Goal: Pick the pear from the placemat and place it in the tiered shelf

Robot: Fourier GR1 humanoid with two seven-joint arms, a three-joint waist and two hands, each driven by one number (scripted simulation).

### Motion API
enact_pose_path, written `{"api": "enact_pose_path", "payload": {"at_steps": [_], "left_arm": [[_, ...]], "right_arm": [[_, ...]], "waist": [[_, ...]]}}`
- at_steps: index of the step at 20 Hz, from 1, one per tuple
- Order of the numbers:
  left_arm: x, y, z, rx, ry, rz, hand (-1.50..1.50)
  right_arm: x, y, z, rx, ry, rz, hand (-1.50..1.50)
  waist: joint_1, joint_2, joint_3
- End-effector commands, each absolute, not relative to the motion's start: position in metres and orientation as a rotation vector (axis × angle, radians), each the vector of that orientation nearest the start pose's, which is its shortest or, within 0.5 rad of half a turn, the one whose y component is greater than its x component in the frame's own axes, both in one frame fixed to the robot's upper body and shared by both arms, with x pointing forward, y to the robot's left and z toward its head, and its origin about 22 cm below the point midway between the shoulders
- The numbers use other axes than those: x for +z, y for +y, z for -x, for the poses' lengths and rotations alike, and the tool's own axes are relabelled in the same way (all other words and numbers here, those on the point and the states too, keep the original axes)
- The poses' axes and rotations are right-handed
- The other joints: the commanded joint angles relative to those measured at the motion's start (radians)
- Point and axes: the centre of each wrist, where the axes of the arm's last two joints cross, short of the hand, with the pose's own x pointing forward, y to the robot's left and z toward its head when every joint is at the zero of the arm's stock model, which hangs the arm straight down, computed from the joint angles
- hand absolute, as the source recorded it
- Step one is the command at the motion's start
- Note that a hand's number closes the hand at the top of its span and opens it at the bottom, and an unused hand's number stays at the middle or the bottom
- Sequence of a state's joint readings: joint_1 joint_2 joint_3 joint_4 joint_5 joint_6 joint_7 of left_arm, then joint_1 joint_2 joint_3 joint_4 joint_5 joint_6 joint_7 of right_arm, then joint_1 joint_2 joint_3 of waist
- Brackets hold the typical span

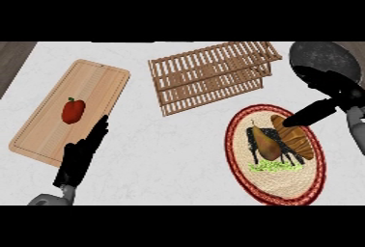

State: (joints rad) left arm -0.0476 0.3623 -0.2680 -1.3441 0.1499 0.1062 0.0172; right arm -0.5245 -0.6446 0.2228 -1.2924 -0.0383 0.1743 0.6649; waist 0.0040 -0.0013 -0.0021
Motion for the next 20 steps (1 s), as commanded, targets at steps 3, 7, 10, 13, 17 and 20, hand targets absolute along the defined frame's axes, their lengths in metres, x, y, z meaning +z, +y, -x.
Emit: {"api": "enact_pose_path", "payload": {"at_steps": [3, 7, 10, 13, 17, 20], "left_arm": [[-0.033, 0.277, -0.243, -0.306, -1.313, -0.092, 0.00], [-0.027, 0.264, -0.247, -0.332, -1.328, -0.084, 0.00], [-0.024, 0.257, -0.256, -0.342, -1.328, -0.082, 0.00], [-0.039, 0.270, -0.238, -0.309, -1.332, -0.087, 0.00], [-0.037, 0.262, -0.247, -0.301, -1.321, -0.110, 0.00], [-0.038, 0.267, -0.240, -0.301, -1.311, -0.097, 0.00]], "right_arm": [[0.146, -0.238, -0.362, 0.952, -0.680, 0.605, -1.50], [0.155, -0.214, -0.367, 1.181, -0.500, 0.866, -1.50], [0.141, -0.185, -0.375, 1.242, -0.417, 1.003, -1.50], [0.109, -0.162, -0.372, 1.299, -0.394, 0.972, -1.50], [0.094, -0.140, -0.386, 1.301, -0.322, 0.902, -1.50], [0.087, -0.115, -0.386, 1.294, -0.266, 0.855, -1.50]], "waist": [[0.027, 0.002, -0.003], [0.049, 0.002, -0.003], [0.057, 0.011, -0.002], [0.034, 0.006, 0.000], [0.025, 0.007, 0.001], [0.021, 0.003, 0.001]]}}
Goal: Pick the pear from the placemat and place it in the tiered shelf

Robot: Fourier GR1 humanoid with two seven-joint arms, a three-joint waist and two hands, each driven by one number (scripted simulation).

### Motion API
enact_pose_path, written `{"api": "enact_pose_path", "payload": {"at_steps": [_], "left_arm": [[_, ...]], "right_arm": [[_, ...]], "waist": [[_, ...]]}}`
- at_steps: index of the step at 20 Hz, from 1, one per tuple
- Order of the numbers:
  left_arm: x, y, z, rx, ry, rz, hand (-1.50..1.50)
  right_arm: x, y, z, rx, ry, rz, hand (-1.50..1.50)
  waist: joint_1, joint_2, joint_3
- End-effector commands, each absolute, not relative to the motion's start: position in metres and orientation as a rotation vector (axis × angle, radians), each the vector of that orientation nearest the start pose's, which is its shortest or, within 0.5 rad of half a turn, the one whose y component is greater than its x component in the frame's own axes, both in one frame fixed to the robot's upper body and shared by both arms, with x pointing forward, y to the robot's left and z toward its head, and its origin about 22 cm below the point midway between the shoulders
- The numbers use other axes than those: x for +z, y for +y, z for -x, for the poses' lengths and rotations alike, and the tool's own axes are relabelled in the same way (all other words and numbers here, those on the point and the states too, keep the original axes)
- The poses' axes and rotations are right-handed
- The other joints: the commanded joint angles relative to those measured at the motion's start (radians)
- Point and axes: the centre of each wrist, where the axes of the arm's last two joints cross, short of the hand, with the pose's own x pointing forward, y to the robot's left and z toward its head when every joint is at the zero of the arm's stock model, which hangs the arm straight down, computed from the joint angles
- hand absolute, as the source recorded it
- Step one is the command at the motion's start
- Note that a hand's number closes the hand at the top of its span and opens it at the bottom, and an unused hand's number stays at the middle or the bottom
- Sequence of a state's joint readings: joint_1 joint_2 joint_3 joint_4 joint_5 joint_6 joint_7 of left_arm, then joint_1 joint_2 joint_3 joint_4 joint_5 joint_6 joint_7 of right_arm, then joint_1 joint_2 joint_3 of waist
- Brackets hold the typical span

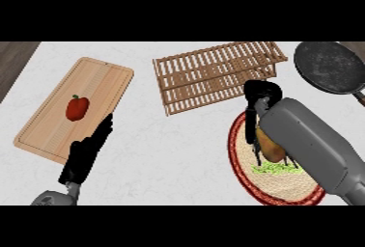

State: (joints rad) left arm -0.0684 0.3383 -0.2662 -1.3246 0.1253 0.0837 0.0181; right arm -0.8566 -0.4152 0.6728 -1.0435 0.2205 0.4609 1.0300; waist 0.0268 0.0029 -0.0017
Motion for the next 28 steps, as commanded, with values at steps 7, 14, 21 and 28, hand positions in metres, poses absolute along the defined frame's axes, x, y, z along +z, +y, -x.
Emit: {"api": "enact_pose_path", "payload": {"at_steps": [7, 14, 21, 28], "left_arm": [[-0.030, 0.278, -0.249, -0.299, -1.321, -0.111, 0.00], [-0.039, 0.266, -0.239, -0.276, -1.314, -0.104, 0.00], [-0.033, 0.269, -0.237, -0.275, -1.311, -0.116, 0.00], [-0.039, 0.263, -0.242, -0.288, -1.313, -0.111, 0.00]], "right_arm": [[0.055, -0.118, -0.380, 1.288, -0.154, 0.917, -1.50], [0.055, -0.119, -0.384, 1.311, -0.129, 1.001, -1.50], [0.043, -0.127, -0.380, 1.327, -0.094, 1.029, -1.50], [0.031, -0.142, -0.372, 1.345, -0.064, 1.020, -1.50]], "waist": [[-0.022, -0.004, 0.001], [-0.026, -0.005, 0.001], [-0.027, -0.006, 0.001], [-0.034, -0.006, 0.001]]}}
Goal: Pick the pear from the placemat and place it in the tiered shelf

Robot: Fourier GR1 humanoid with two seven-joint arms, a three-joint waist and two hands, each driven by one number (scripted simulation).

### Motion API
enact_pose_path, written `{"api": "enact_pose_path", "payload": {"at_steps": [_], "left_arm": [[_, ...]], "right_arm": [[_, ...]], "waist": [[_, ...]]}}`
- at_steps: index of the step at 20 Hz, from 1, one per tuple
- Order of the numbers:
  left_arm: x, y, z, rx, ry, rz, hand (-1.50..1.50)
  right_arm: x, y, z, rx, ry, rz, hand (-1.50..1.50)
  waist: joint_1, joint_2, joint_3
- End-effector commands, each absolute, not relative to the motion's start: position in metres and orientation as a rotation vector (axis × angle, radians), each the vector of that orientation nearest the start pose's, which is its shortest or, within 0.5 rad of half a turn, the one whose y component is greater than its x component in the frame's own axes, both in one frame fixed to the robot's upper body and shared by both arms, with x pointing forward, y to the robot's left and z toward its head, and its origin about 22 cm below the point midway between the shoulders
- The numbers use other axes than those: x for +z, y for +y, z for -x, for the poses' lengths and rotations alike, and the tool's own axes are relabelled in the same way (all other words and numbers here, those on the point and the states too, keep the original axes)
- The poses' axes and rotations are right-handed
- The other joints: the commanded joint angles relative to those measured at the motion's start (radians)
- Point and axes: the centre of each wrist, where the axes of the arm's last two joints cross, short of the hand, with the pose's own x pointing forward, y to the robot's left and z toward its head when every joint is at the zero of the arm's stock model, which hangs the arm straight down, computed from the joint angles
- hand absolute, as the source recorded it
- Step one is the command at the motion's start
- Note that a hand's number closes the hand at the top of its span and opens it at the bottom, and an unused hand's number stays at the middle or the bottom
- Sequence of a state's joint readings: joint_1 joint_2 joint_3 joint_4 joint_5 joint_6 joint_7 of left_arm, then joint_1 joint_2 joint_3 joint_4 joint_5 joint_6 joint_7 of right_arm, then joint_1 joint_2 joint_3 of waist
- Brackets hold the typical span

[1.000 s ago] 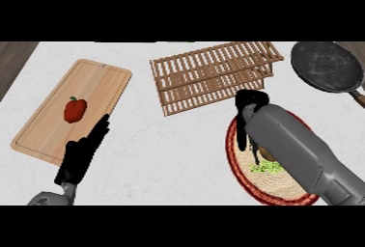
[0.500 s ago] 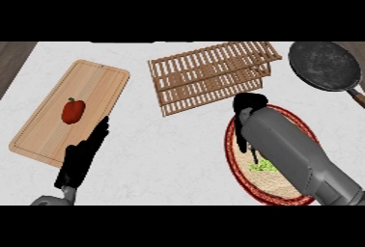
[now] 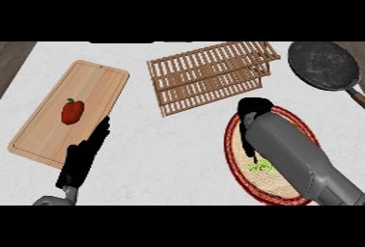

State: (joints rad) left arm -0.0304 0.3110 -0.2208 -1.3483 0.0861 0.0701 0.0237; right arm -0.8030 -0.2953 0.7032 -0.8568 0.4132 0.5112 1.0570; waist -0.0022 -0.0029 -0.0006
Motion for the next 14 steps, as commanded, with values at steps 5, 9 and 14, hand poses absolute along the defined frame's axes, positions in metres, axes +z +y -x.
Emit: {"api": "enact_pose_path", "payload": {"at_steps": [5, 9, 14], "left_arm": [[-0.034, 0.274, -0.239, -0.298, -1.305, -0.118, 0.00], [-0.033, 0.267, -0.237, -0.284, -1.333, -0.122, 0.00], [-0.041, 0.273, -0.240, -0.284, -1.300, -0.116, 0.00]], "right_arm": [[0.017, -0.140, -0.367, 1.348, -0.053, 1.036, -1.50], [0.015, -0.151, -0.372, 1.364, -0.025, 1.003, -1.50], [0.012, -0.150, -0.373, 1.362, -0.026, 1.005, -1.50]], "waist": [[0.003, 0.001, 0.000], [0.003, 0.001, 0.000], [0.003, 0.002, 0.000]]}}
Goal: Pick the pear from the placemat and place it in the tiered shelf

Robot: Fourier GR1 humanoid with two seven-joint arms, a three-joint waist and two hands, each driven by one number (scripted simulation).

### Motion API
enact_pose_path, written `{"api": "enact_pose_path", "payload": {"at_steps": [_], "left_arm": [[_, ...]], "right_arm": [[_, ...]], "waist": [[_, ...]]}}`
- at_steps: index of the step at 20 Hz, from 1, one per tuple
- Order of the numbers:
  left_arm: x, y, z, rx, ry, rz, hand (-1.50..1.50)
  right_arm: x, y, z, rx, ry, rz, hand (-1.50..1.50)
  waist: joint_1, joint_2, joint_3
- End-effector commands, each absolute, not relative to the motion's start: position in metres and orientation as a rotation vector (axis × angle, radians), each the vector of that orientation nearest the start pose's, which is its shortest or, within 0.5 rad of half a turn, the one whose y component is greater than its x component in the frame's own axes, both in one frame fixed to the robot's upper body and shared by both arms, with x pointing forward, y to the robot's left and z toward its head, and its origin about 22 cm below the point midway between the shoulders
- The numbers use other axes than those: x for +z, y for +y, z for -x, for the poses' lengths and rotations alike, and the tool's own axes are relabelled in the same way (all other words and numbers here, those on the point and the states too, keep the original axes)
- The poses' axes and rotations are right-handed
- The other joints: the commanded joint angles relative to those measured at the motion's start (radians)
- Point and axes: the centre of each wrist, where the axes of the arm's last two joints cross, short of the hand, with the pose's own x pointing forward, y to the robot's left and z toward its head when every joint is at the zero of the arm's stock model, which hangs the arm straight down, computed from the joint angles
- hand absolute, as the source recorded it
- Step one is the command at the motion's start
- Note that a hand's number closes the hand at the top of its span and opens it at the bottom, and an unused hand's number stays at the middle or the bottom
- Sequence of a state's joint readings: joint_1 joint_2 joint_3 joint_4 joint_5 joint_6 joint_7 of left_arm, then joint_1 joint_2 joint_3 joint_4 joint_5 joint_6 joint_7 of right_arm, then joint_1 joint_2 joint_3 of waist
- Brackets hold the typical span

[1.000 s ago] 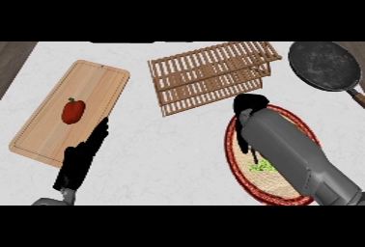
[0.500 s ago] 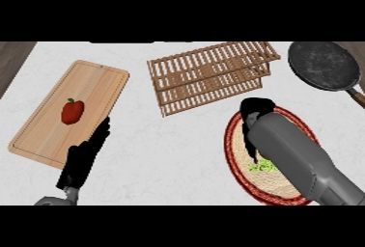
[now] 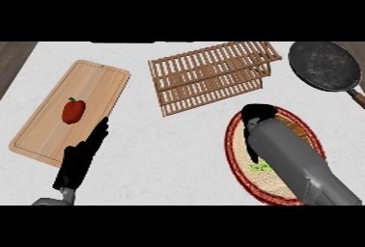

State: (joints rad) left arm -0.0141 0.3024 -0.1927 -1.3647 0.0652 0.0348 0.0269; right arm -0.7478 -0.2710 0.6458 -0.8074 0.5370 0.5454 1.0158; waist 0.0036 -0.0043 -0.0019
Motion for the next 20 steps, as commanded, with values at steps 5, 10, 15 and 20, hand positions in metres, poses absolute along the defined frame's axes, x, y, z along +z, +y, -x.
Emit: {"api": "enact_pose_path", "payload": {"at_steps": [5, 10, 15, 20], "left_arm": [[-0.036, 0.269, -0.239, -0.271, -1.300, -0.121, 0.00], [-0.027, 0.278, -0.239, -0.297, -1.317, -0.093, 0.00], [-0.042, 0.266, -0.254, -0.272, -1.286, -0.120, 0.00], [-0.031, 0.274, -0.240, -0.261, -1.313, -0.123, 0.00]], "right_arm": [[-0.002, -0.157, -0.358, 1.441, -0.102, 0.920, 1.50], [-0.003, -0.159, -0.373, 1.421, -0.130, 0.944, 1.50], [0.011, -0.138, -0.364, 1.421, -0.199, 1.053, 1.50], [0.033, -0.147, -0.350, 1.354, -0.522, 1.041, 1.50]], "waist": [[-0.003, 0.003, 0.002], [0.006, 0.005, 0.002], [-0.006, 0.004, 0.002], [-0.025, -0.007, 0.002]]}}
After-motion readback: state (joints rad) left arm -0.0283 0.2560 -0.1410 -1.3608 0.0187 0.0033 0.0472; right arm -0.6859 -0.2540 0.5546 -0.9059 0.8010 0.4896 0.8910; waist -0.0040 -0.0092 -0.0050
